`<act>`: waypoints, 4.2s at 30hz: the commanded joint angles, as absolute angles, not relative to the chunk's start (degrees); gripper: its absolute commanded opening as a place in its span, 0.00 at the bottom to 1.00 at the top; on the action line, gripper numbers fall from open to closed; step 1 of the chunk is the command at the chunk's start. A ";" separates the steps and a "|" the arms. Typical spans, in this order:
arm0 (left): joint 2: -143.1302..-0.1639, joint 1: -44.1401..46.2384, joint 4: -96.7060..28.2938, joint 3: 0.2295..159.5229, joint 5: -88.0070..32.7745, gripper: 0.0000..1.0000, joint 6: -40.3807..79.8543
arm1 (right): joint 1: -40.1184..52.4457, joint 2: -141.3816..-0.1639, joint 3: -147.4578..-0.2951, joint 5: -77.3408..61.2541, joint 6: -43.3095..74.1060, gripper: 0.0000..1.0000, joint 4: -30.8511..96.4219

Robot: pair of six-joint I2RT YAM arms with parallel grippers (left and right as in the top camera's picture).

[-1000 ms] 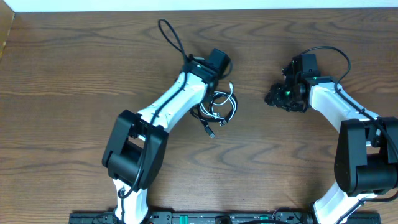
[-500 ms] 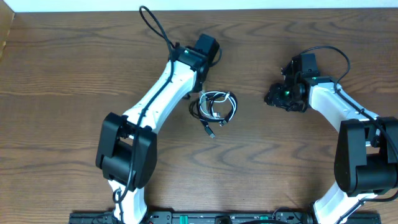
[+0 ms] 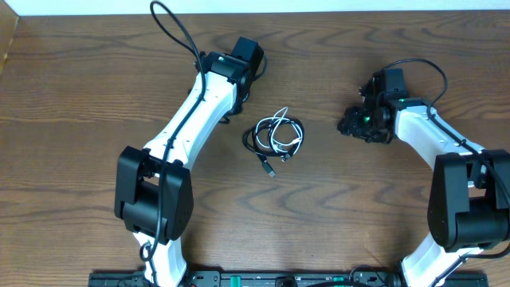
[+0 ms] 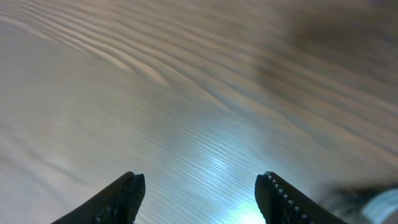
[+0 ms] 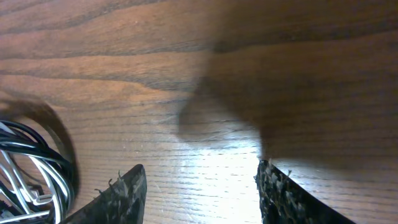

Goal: Untangle cables

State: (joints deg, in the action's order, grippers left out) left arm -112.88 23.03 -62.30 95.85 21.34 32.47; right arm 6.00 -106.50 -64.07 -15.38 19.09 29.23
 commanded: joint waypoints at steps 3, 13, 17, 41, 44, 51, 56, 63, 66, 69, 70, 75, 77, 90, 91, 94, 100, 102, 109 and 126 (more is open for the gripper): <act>-112.09 24.38 -59.00 95.98 -4.08 0.30 29.43 | 6.59 -107.04 -63.77 -14.90 19.20 0.53 29.10; -112.92 31.29 -52.29 93.86 -7.27 0.07 33.76 | 6.70 -107.04 -63.77 -14.90 19.20 0.53 29.06; -114.98 34.50 -50.65 93.86 -5.74 0.08 35.00 | 6.74 -107.04 -63.77 -14.90 19.22 0.53 28.99; -125.21 34.68 -47.42 93.86 6.61 0.37 32.60 | 6.85 -107.04 -63.77 -14.92 19.22 0.53 28.99; -125.25 34.68 -47.44 93.86 6.66 0.37 32.62 | 6.85 -107.04 -63.77 -14.92 19.22 0.53 28.99; -125.38 34.94 -47.72 93.78 6.63 0.37 32.62 | 6.87 -107.04 -63.77 -14.96 19.22 0.51 29.12; -125.38 34.96 -48.95 93.58 6.04 0.34 29.98 | 6.85 -107.04 -63.77 -14.96 19.22 0.50 29.12; -125.36 34.94 -48.93 93.60 -0.95 0.27 21.19 | 6.87 -107.04 -63.77 -15.00 19.25 0.51 29.10; -125.38 34.96 -48.86 93.58 -0.95 0.34 21.23 | 6.87 -107.04 -63.77 -17.45 18.81 0.50 29.04; -125.40 34.96 -47.90 93.25 -0.91 0.37 21.23 | 6.87 -107.04 -63.77 -20.97 16.58 0.50 28.71; -125.40 34.96 -47.29 92.92 -0.91 0.37 21.23 | 6.87 -107.04 -63.77 -20.95 16.62 0.49 28.71; -125.40 34.96 -42.83 89.01 -1.15 0.37 23.27 | 6.94 -107.04 -63.75 -22.33 16.01 0.47 28.71; -125.40 35.00 -42.26 87.77 -2.39 0.37 23.49 | 7.18 -107.04 -63.68 -23.09 15.07 0.48 28.73; -121.73 34.61 -43.29 88.31 -3.84 0.07 15.38 | 7.73 -107.04 -63.66 -32.36 5.93 0.53 27.27; -120.64 34.50 -43.11 88.31 -3.81 0.07 14.96 | 7.73 -107.04 -63.66 -32.36 5.21 0.53 27.27; -117.47 34.02 -42.83 88.31 -3.86 0.08 14.74 | 7.73 -107.04 -63.66 -34.76 3.55 0.52 27.33; -111.96 33.50 -42.96 88.31 -7.81 0.07 9.61 | 7.70 -107.04 -63.66 -43.48 -0.99 0.49 26.96; -110.93 33.50 -43.05 88.31 -10.83 0.07 8.19 | 7.73 -107.04 -63.66 -43.70 -0.99 0.50 26.92; -110.48 33.50 -43.13 88.31 -20.84 0.07 6.02 | 7.73 -107.04 -63.66 -43.64 -0.99 0.55 26.48; -110.48 31.27 -42.59 88.31 -42.57 0.07 1.48 | 9.28 -107.04 -63.66 -28.84 4.78 0.51 25.76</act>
State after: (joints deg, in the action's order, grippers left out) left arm -111.00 32.56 -42.59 87.96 -34.57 3.49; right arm 8.62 -106.50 -63.99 -34.13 1.80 25.89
